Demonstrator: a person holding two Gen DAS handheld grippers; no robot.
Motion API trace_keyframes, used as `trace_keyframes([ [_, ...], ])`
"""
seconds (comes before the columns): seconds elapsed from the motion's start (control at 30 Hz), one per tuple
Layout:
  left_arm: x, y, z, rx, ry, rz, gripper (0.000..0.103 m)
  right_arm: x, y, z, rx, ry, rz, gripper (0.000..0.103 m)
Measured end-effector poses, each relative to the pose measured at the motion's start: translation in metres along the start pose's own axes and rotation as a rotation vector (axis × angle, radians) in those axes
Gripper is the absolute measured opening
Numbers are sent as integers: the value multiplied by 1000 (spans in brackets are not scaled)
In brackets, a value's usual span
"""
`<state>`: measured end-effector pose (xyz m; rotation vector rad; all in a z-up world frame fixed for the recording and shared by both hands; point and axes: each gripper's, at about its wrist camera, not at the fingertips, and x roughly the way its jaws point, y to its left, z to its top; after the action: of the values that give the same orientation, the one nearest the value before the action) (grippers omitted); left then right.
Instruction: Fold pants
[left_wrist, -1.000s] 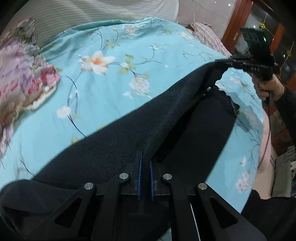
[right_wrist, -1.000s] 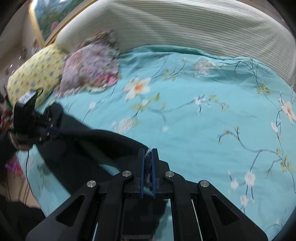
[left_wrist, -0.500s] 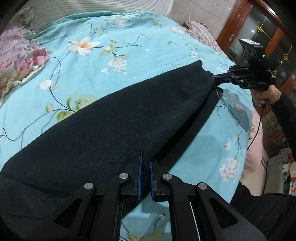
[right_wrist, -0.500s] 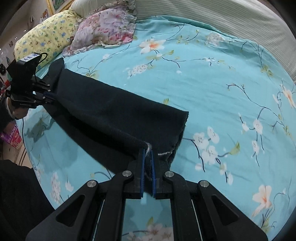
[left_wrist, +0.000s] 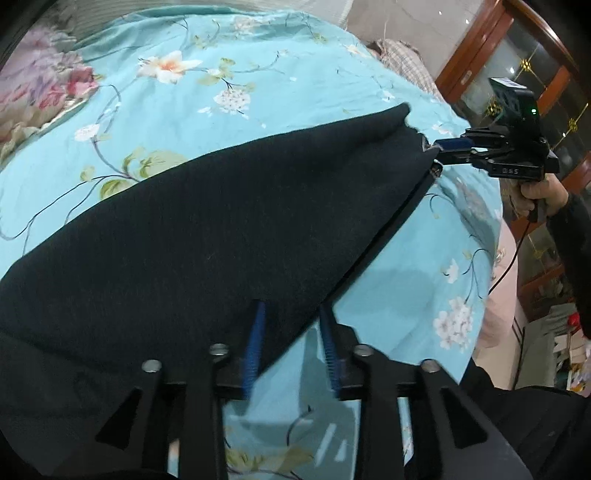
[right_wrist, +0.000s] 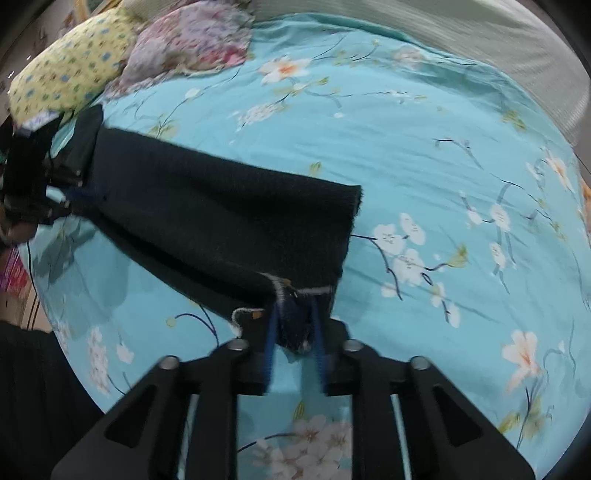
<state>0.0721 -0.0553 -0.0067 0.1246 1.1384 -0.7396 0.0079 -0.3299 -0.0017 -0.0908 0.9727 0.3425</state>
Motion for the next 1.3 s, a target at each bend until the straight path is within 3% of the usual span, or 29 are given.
trace_keyframes([
  [0.07, -9, 1, -7, -23, -25, 4, 54, -18, 3, 0, 30, -68, 18, 37],
  [0.13, -19, 7, -15, -68, -51, 17, 55, -33, 6, 1, 64, -131, 56, 47],
  [0.2, -31, 18, -23, -126, -80, 31, 55, -45, 15, 6, 99, -204, 118, 50],
  [0.3, -56, 41, -34, -230, -134, 53, 56, -37, 37, 16, 130, -240, 226, 51],
  [0.67, -155, 144, -57, -444, -268, 259, 67, 38, 145, 72, 60, -165, 493, 51],
  [1.0, -203, 264, -65, -526, -231, 356, 73, 85, 216, 114, -9, -73, 615, 51],
  [1.17, -197, 323, -52, -550, -164, 298, 75, 102, 239, 135, -38, -34, 655, 51],
  [1.3, -174, 358, -35, -523, -70, 171, 81, 117, 253, 153, -34, 3, 678, 51],
])
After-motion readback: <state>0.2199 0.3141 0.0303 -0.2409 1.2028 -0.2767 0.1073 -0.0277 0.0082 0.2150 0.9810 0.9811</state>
